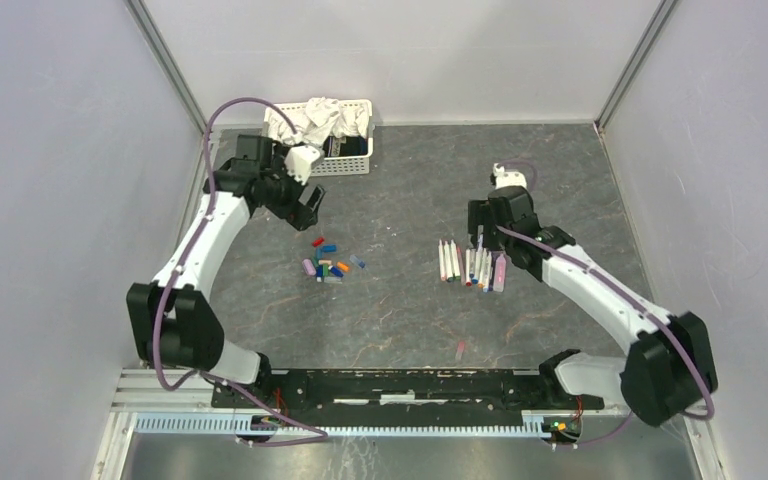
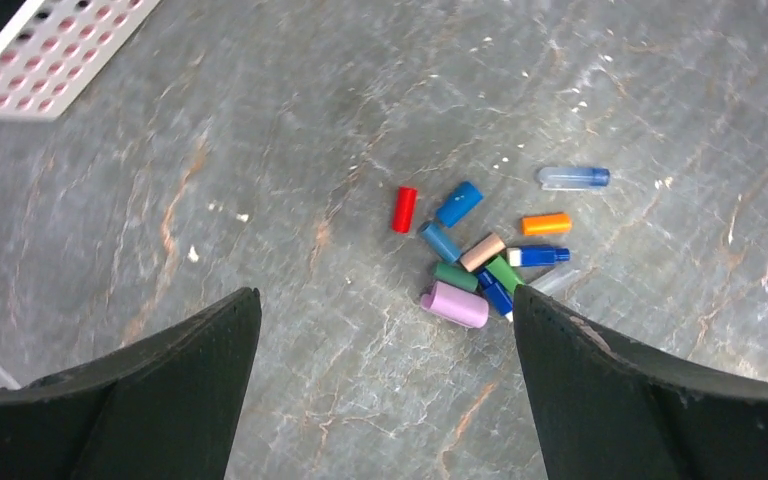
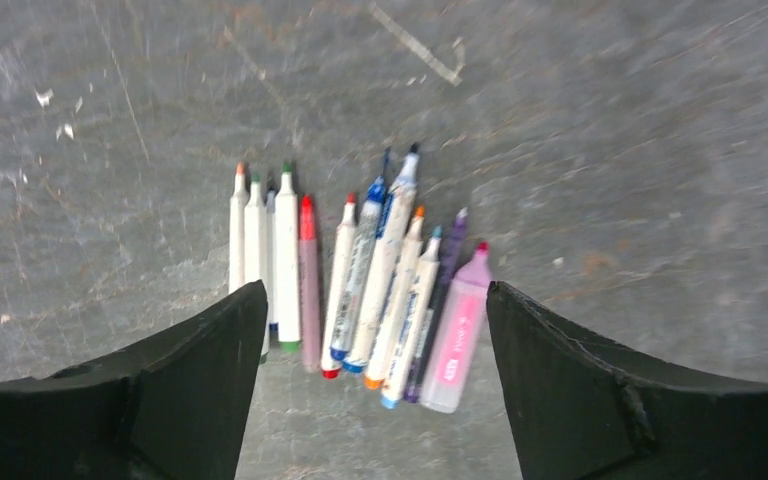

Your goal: Open the pen caps

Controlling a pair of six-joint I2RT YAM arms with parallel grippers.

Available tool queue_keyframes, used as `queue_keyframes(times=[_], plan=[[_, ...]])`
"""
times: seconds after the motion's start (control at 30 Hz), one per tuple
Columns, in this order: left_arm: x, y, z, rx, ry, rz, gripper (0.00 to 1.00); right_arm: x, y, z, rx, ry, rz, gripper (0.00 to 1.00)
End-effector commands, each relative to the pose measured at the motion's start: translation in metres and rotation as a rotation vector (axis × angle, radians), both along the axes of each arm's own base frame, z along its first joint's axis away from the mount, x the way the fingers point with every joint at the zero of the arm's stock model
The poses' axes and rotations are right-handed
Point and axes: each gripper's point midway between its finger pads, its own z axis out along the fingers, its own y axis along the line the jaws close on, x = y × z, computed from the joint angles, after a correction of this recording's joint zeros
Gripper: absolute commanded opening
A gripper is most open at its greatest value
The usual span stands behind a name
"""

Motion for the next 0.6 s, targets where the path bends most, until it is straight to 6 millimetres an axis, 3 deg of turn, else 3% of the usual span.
queue_keyframes(times=[0.0,0.1,0.27,0.4,0.57], plan=[[0.024,0.028,0.024,-0.095,-0.149,0.240,1.00,0.002,-0.042,0.028,-0.079,-0.134,-0.142,0.87],[0.031,0.040,0.023,-0.156,-0.208,0.333,1.00,-0.001,-0.076,0.033,-0.134,-0.184,-0.266,0.90],[0.032,0.045,-0.003,-0.201,-0.268,0.396,1.00,-0.014,-0.136,0.036,-0.330,-0.315,-0.473,0.98],[0.035,0.043,-0.033,-0.243,-0.285,0.423,1.00,-0.019,-0.157,0.037,-0.438,-0.411,-0.504,0.98],[0.034,0.045,-0.066,-0.245,-0.337,0.424,1.00,-0.028,-0.171,0.024,-0.483,-0.457,-0.558,0.98]])
